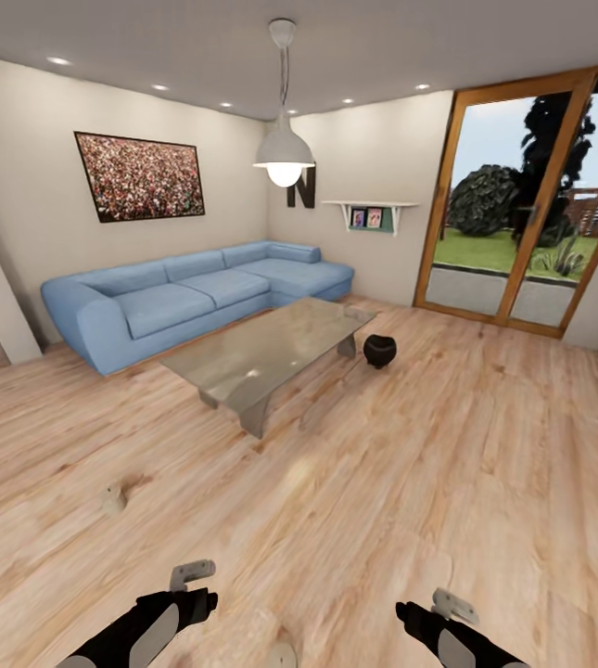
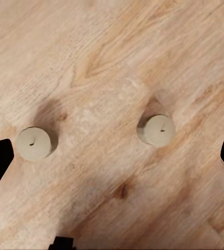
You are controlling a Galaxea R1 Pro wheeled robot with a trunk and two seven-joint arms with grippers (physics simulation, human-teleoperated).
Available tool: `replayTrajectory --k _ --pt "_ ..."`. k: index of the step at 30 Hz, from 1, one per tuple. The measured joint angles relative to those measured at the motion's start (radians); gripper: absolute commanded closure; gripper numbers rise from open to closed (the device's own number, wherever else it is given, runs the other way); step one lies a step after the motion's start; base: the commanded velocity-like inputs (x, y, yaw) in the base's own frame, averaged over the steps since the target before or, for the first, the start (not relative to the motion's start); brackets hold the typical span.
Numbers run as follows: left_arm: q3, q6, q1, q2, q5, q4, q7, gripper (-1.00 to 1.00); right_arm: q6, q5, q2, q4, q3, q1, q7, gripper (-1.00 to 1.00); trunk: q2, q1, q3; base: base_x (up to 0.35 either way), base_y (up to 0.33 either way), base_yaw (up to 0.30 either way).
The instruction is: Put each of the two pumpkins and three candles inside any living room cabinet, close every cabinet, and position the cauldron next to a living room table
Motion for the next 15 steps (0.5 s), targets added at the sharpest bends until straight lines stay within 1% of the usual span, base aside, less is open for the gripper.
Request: replayTrajectory --k 2,4,11,13,15 --pt "0.000 0.000 0.000 0.000 0.000 0.000 0.000 -1.00 0.000 0.000 0.000 0.000 0.000 0.000 0.000 -1.00 0.000 0.000 0.002 0.250 0.000 0.146" --pt "0.000 0.000 0.000 0.000 0.000 0.000 0.000 -1.00 0.000 0.000 0.000 0.000 0.000 0.000 0.000 -1.00 0.000 0.000 0.005 0.125 0.000 0.156" --pt "0.000 0.000 0.000 0.000 0.000 0.000 0.000 -1.00 0.000 0.000 0.000 0.000 0.000 0.000 0.000 -1.00 0.000 0.001 0.014 0.022 -0.009 0.166" --pt "0.000 0.001 0.000 0.000 0.001 0.000 0.000 -1.00 0.000 0.000 0.000 0.000 0.000 0.000 0.000 -1.00 0.000 0.001 0.017 0.002 -0.099 0.184" --pt "0.000 0.000 0.000 0.000 0.000 0.000 0.000 -1.00 0.000 0.000 0.000 0.000 0.000 0.000 0.000 -1.00 0.000 0.001 0.019 0.025 -0.200 0.206"
